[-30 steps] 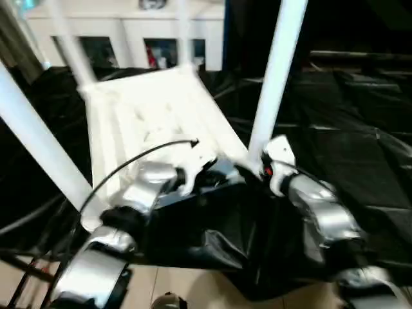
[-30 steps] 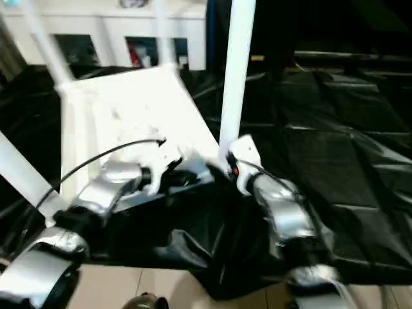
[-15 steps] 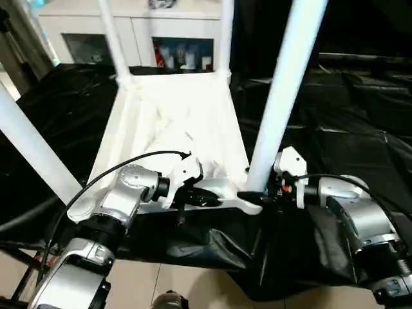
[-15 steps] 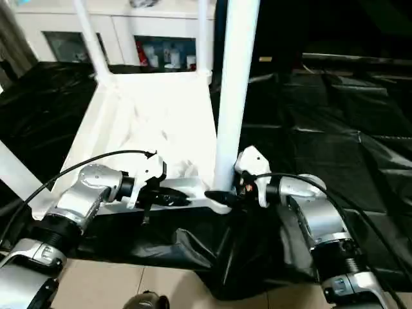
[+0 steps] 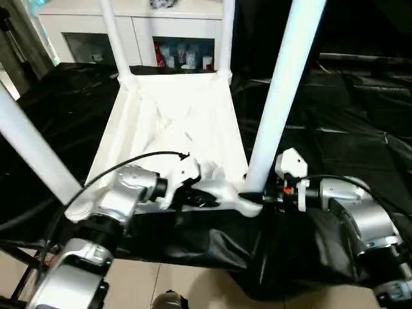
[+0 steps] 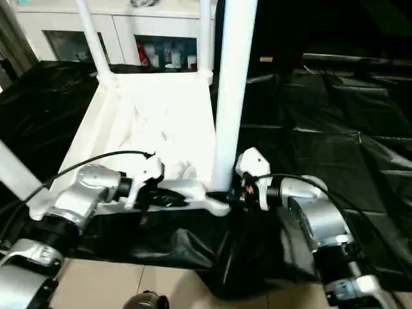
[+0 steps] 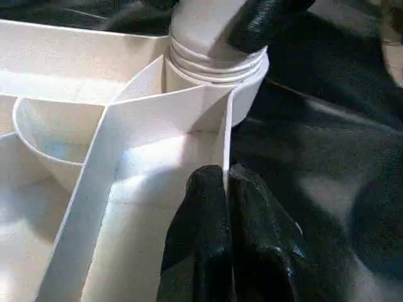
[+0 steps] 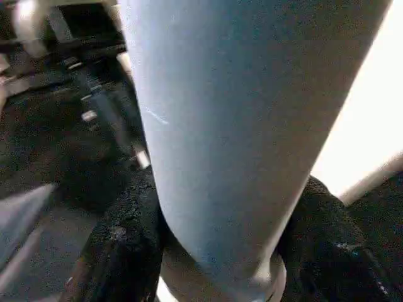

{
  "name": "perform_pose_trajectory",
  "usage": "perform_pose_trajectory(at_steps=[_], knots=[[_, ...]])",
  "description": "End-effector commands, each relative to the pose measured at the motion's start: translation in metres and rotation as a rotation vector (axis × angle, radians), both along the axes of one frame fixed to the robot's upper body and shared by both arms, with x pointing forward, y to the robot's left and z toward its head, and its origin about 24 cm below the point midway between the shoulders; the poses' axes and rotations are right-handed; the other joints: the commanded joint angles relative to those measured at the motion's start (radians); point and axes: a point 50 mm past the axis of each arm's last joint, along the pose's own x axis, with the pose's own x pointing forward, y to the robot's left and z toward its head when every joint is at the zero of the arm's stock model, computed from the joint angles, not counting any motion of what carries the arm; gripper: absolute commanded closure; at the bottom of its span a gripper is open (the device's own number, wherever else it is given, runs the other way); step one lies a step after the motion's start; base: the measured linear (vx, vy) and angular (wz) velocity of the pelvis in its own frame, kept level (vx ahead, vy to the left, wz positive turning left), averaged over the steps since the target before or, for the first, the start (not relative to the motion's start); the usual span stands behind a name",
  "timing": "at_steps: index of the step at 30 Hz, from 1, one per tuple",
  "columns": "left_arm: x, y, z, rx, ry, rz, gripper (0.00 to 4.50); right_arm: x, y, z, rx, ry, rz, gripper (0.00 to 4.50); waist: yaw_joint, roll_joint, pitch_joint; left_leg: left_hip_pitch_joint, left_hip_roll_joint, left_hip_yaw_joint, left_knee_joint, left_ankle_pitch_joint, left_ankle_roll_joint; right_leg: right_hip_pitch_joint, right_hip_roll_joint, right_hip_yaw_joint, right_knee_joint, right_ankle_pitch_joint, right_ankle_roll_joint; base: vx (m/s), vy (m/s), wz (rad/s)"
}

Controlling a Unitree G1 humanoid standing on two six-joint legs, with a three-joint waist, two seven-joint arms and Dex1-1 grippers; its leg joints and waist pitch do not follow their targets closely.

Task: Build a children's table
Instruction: Rotate leg to tighten

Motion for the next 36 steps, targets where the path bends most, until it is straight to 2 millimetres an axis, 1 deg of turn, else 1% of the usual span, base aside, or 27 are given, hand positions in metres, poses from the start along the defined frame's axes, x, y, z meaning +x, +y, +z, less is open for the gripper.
perform_pose_trajectory(at_steps=[1, 2, 3, 4, 5, 6, 7, 8, 9, 10, 11, 13, 14, 15, 16, 17, 18, 19, 20, 23, 24, 26, 29, 30, 32, 34, 36], knots=[[0.011, -0.016, 0.018, -0.094, -0.066, 0.054, 4.50, 0.001, 0.009, -0.021, -0.015, 0.071, -0.110, 2.44, -0.007, -0.025, -0.064, 0.027, 0.043, -0.025, -0.072, -0.265, 0.023, 0.029, -0.064, 0.034, -0.080, -0.259, -0.212, 0.000, 0.000, 0.00], [0.016, -0.027, 0.020, -0.106, -0.082, 0.090, 4.50, 0.004, 0.014, -0.029, -0.012, 0.090, -0.214, 2.45, -0.014, -0.026, -0.064, 0.030, 0.041, -0.029, -0.078, -0.305, -0.006, 0.030, -0.068, 0.033, -0.088, -0.334, -0.185, 0.000, 0.000, 0.00], [0.017, -0.033, 0.021, -0.108, -0.089, 0.103, 4.50, 0.005, 0.017, -0.032, -0.010, 0.100, -0.251, 2.46, -0.018, -0.026, -0.062, 0.033, 0.041, -0.028, -0.079, -0.314, -0.012, 0.025, -0.066, 0.034, -0.091, -0.346, -0.180, 0.000, 0.000, 0.00], [0.019, -0.037, 0.021, -0.109, -0.096, 0.121, 4.50, 0.005, 0.020, -0.034, -0.011, 0.103, -0.265, 2.46, -0.023, -0.026, -0.062, 0.035, 0.041, -0.032, -0.081, -0.334, -0.023, 0.027, -0.068, 0.034, -0.092, -0.363, -0.174, 0.000, 0.000, 0.00], [0.023, -0.051, 0.023, -0.112, -0.117, 0.180, 4.50, 0.008, 0.031, -0.040, -0.013, 0.119, -0.345, 2.46, -0.026, -0.021, -0.064, 0.035, 0.041, -0.032, -0.081, -0.335, -0.028, 0.027, -0.067, 0.035, -0.092, -0.349, -0.171, 0.000, 0.000, 0.00], [0.024, -0.054, 0.024, -0.113, -0.121, 0.194, 4.50, 0.008, 0.033, -0.041, -0.014, 0.125, -0.368, 2.46, -0.031, -0.025, -0.061, 0.035, 0.038, -0.031, -0.082, -0.344, -0.031, 0.025, -0.066, 0.035, -0.096, -0.359, -0.166, 0.000, 0.000, 0.00], [0.024, -0.054, 0.024, -0.113, -0.121, 0.194, 4.50, 0.008, 0.033, -0.041, -0.014, 0.125, -0.368, 2.46, -0.032, -0.027, -0.063, 0.034, 0.038, -0.033, -0.083, -0.339, -0.031, 0.029, -0.066, 0.034, -0.095, -0.358, -0.163, 0.000, 0.000, 0.00], [0.027, -0.060, 0.025, -0.112, -0.136, 0.236, 4.50, 0.011, 0.038, -0.044, -0.028, 0.128, -0.423, 2.46, -0.033, -0.023, -0.064, 0.033, 0.039, -0.033, -0.083, -0.329, -0.029, 0.028, -0.066, 0.035, -0.094, -0.338, -0.161, 0.000, 0.000, 0.00], [0.029, -0.069, 0.026, -0.112, -0.142, 0.272, 4.50, 0.015, 0.043, -0.046, -0.048, 0.125, -0.487, 2.46, -0.036, -0.017, -0.063, 0.035, 0.038, -0.032, -0.083, -0.340, -0.034, 0.025, -0.064, 0.035, -0.097, -0.335, -0.162, 0.000, 0.000, 0.00], [0.030, -0.073, 0.027, -0.114, -0.146, 0.289, 4.50, 0.017, 0.046, -0.047, -0.054, 0.124, -0.519, 2.46, -0.037, -0.014, -0.063, 0.035, 0.037, -0.034, -0.084, -0.344, -0.038, 0.025, -0.064, 0.035, -0.095, -0.333, -0.161, 0.000, 0.000, 0.00], [0.031, -0.076, 0.027, -0.117, -0.151, 0.302, 4.50, 0.018, 0.048, -0.048, -0.056, 0.126, -0.546, 2.46, -0.039, -0.017, -0.065, 0.035, 0.036, -0.035, -0.085, -0.350, -0.043, 0.028, -0.064, 0.034, -0.095, -0.329, -0.161, 0.000, 0.000, 0.00], [0.031, -0.079, 0.028, -0.122, -0.154, 0.311, 4.50, 0.020, 0.050, -0.048, -0.057, 0.128, -0.571, 2.46, -0.038, -0.016, -0.067, 0.036, 0.038, -0.034, -0.085, -0.347, -0.039, 0.027, -0.063, 0.035, -0.094, -0.303, -0.162, 0.000, 0.000, 0.00], [0.030, -0.085, 0.030, -0.137, -0.152, 0.303, 4.50, 0.023, 0.054, -0.047, -0.059, 0.109, -0.571, 2.46, -0.039, -0.015, -0.069, 0.034, 0.037, -0.032, -0.082, -0.334, -0.028, 0.029, -0.061, 0.036, -0.091, -0.251, -0.167, 0.000, 0.000, 0.00], [0.030, -0.087, 0.030, -0.141, -0.152, 0.298, 4.50, 0.025, 0.056, -0.045, -0.056, 0.094, -0.569, 2.11, -0.040, -0.016, -0.068, 0.032, 0.036, -0.033, -0.082, -0.329, -0.025, 0.032, -0.062, 0.035, -0.090, -0.242, -0.169, 0.000, 0.000, 0.00], [0.029, -0.088, 0.031, -0.146, -0.151, 0.278, 4.50, 0.026, 0.058, -0.042, -0.018, 0.087, -0.547, 1.90, -0.039, -0.017, -0.070, 0.030, 0.035, -0.032, -0.081, -0.318, -0.017, 0.034, -0.063, 0.034, -0.090, -0.237, -0.168, 0.000, 0.000, 0.00], [0.028, -0.087, 0.031, -0.150, -0.154, 0.260, 4.50, 0.026, 0.058, -0.039, 0.010, 0.085, -0.526, 1.75, -0.038, -0.019, -0.070, 0.030, 0.035, -0.031, -0.080, -0.312, -0.012, 0.034, -0.064, 0.035, -0.090, -0.232, -0.168, 0.000, 0.000, 0.00], [0.028, -0.087, 0.031, -0.154, -0.156, 0.247, 4.50, 0.026, 0.058, -0.037, 0.026, 0.082, -0.512, 1.69, -0.037, -0.017, -0.072, 0.028, 0.036, -0.031, -0.078, -0.290, -0.002, 0.036, -0.063, 0.035, -0.087, -0.207, -0.171, 0.000, 0.000, 0.00], [0.026, -0.083, 0.031, -0.163, -0.153, 0.207, 4.50, 0.025, 0.055, -0.033, 0.034, 0.059, -0.461, 1.56, -0.035, -0.019, -0.073, 0.026, 0.035, -0.030, -0.077, -0.272, 0.011, 0.039, -0.062, 0.034, -0.085, -0.180, -0.175, 0.000, 0.000, 0.00], [0.025, -0.082, 0.031, -0.164, -0.152, 0.203, 4.50, 0.025, 0.055, -0.032, 0.034, 0.056, -0.456, 1.56, -0.034, -0.018, -0.073, 0.026, 0.036, -0.029, -0.075, -0.258, 0.020, 0.039, -0.061, 0.034, -0.082, -0.158, -0.181, 0.000, 0.000, 0.00], [0.024, -0.075, 0.030, -0.169, -0.146, 0.161, 4.50, 0.022, 0.049, -0.028, 0.044, 0.039, -0.373, 1.24, -0.031, -0.017, -0.073, 0.026, 0.037, -0.028, -0.073, -0.251, 0.035, 0.041, -0.062, 0.033, -0.081, -0.145, -0.191, 0.000, 0.000, 0.00], [0.023, -0.074, 0.030, -0.170, -0.144, 0.155, 4.50, 0.021, 0.048, -0.027, 0.045, 0.038, -0.360, 1.24, -0.030, -0.017, -0.072, 0.026, 0.037, -0.028, -0.074, -0.250, 0.037, 0.042, -0.062, 0.032, -0.082, -0.147, -0.192, 0.000, 0.000, 0.00], [0.018, -0.064, 0.028, -0.173, -0.131, 0.078, 4.50, 0.014, 0.035, -0.021, 0.030, 0.016, -0.221, 1.24, -0.024, -0.017, -0.071, 0.027, 0.041, -0.028, -0.074, -0.266, 0.039, 0.044, -0.061, 0.032, -0.083, -0.164, -0.193, 0.000, 0.000, 0.00], [0.015, -0.055, 0.026, -0.159, -0.122, 0.028, 4.50, 0.009, 0.024, -0.016, 0.016, 0.003, -0.123, 1.24, -0.022, -0.014, -0.071, 0.028, 0.044, -0.027, -0.074, -0.275, 0.040, 0.040, -0.061, 0.032, -0.083, -0.171, -0.203, 0.000, 0.000, 0.00], [0.014, -0.049, 0.026, -0.152, -0.113, 0.004, 4.50, 0.005, 0.019, -0.014, -0.001, 0.000, -0.051, 1.24, -0.018, -0.014, -0.071, 0.029, 0.046, -0.027, -0.074, -0.288, 0.037, 0.038, -0.063, 0.032, -0.083, -0.187, -0.209, 0.000, 0.000, 0.00], [0.011, -0.042, 0.024, -0.144, -0.098, -0.028, 4.50, -0.001, 0.011, -0.013, -0.035, 0.003, 0.033, 1.24, -0.014, -0.014, -0.070, 0.029, 0.048, -0.027, -0.075, -0.289, 0.037, 0.039, -0.061, 0.032, -0.081, -0.184, -0.211, 0.000, 0.000, 0.00], [0.010, -0.037, 0.024, -0.137, -0.087, -0.049, 4.50, -0.004, 0.007, -0.012, -0.047, 0.014, 0.067, 1.24, -0.011, -0.014, -0.071, 0.030, 0.048, -0.026, -0.074, -0.284, 0.039, 0.036, -0.063, 0.033, -0.080, -0.176, -0.218, 0.000, 0.000, 0.00], [0.006, -0.030, 0.023, -0.125, -0.066, -0.085, 4.50, -0.005, 0.002, -0.011, -0.054, 0.030, 0.097, 1.24, -0.007, -0.016, -0.071, 0.028, 0.049, -0.027, -0.073, -0.275, 0.043, 0.038, -0.065, 0.032, -0.078, -0.170, -0.228, 0.000, 0.000, 0.00]])
